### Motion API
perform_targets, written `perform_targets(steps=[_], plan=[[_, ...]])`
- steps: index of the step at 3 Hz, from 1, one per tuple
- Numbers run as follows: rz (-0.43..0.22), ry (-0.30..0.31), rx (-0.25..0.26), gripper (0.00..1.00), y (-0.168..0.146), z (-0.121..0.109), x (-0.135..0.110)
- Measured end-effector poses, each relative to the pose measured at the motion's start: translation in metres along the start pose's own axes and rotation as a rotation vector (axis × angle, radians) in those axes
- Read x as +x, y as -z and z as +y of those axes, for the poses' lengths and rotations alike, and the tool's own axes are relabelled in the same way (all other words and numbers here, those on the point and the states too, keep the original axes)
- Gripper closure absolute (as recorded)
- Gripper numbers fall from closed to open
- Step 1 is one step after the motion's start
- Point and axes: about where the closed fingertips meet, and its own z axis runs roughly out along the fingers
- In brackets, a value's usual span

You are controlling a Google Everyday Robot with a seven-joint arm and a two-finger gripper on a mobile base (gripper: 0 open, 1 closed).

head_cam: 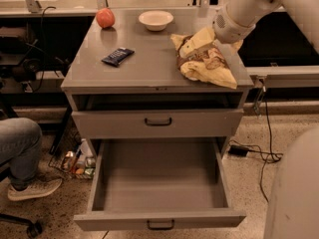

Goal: Place brown chip bag into middle drawer

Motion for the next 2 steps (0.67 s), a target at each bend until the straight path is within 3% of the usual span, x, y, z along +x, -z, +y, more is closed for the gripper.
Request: perform_targets(steps=[1, 2], plan=[[0.036, -0.121, 0.023, 0.00, -0.030, 0.009, -0.017], [0.058, -0.174, 0.033, 0.00, -0.048, 0.013, -0.024]])
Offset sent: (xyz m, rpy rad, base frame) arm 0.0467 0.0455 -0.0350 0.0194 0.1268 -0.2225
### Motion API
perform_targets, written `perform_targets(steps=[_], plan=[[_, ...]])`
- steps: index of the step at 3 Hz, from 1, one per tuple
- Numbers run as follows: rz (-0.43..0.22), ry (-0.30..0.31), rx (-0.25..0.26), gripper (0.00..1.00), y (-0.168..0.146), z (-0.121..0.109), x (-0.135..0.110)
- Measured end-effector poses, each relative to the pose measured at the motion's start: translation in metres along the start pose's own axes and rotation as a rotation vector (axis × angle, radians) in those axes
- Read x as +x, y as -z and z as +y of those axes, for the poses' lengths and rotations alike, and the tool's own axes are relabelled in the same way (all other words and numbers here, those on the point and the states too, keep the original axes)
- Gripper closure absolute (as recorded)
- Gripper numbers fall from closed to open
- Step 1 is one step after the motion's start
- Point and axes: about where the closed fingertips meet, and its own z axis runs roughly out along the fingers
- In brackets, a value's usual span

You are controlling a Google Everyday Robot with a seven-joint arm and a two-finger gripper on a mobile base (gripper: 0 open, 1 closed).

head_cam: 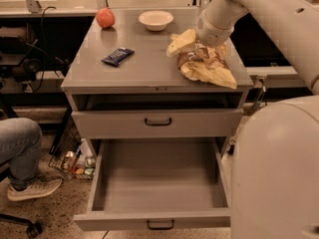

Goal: Place brown chip bag into middle drawer

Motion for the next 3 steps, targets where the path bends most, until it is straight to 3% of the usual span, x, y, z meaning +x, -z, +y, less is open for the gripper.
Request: perform_targets(steps=[1, 3], plan=[[0.024, -0.032, 0.030, 0.26, -0.019, 0.008, -0.003], [0.022, -0.075, 0.064, 0.72, -0.020, 0.000, 0.010]])
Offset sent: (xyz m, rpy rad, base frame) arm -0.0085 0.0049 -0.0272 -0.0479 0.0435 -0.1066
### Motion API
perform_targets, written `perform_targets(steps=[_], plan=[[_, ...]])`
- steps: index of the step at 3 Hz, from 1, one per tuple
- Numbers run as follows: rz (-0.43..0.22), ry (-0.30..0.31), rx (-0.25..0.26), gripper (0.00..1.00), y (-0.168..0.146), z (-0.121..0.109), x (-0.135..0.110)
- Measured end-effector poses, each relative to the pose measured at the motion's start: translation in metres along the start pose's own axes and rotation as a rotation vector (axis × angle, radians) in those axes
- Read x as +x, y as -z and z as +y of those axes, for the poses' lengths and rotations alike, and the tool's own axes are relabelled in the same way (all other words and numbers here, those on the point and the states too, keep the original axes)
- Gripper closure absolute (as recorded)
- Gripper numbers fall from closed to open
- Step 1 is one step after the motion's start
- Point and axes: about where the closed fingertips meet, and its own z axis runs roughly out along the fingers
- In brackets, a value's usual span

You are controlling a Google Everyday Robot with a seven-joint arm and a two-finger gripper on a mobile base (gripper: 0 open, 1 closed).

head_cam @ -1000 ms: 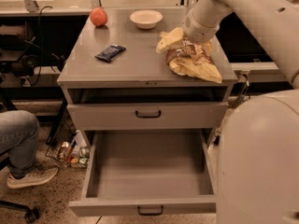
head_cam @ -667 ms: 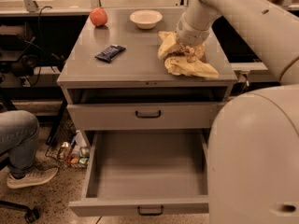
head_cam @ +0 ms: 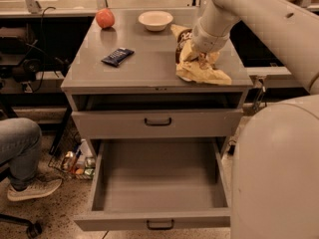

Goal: Place brown chip bag into middle drawer

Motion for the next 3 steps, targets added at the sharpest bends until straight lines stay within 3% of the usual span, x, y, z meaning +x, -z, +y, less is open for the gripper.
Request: perform_targets(steps=[1, 3], plan=[[0.000, 0.000, 0.000, 0.95, 0.0016, 0.0003, -0.0006], [-0.001, -0.001, 0.001, 1.00, 0.0062, 0.0006, -0.0017]])
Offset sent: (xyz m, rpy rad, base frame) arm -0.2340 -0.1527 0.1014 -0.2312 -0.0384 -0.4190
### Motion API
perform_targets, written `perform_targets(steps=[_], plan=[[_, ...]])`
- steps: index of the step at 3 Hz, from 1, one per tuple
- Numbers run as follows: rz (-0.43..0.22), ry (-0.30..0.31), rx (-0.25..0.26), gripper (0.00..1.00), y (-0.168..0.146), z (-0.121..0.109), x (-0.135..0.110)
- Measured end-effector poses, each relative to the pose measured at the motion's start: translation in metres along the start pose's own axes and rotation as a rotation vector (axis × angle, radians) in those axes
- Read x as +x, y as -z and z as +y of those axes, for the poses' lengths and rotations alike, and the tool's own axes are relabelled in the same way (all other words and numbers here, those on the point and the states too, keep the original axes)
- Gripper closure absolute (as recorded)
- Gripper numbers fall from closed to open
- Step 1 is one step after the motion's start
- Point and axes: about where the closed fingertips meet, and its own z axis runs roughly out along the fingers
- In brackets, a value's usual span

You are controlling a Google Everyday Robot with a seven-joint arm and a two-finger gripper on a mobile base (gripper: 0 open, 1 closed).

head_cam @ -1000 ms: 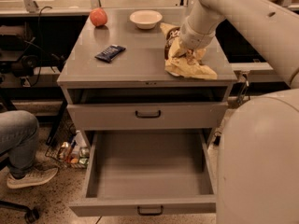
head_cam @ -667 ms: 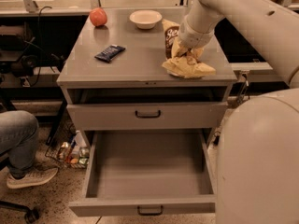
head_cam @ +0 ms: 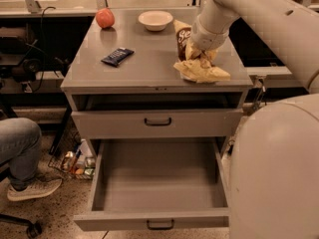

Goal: Place brown chip bag into middle drawer

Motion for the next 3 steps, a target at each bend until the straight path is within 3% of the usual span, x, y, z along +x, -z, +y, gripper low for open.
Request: perform_targets(steps=[1, 2, 3], plan=[[0.000, 0.000, 0.000, 1.00, 0.000, 0.000, 0.000], [-0.019, -0.026, 0.046, 1.00, 0.025, -0.010, 0.017], [-0.066, -0.077, 0.148, 1.00, 0.083, -0.029, 0.058]])
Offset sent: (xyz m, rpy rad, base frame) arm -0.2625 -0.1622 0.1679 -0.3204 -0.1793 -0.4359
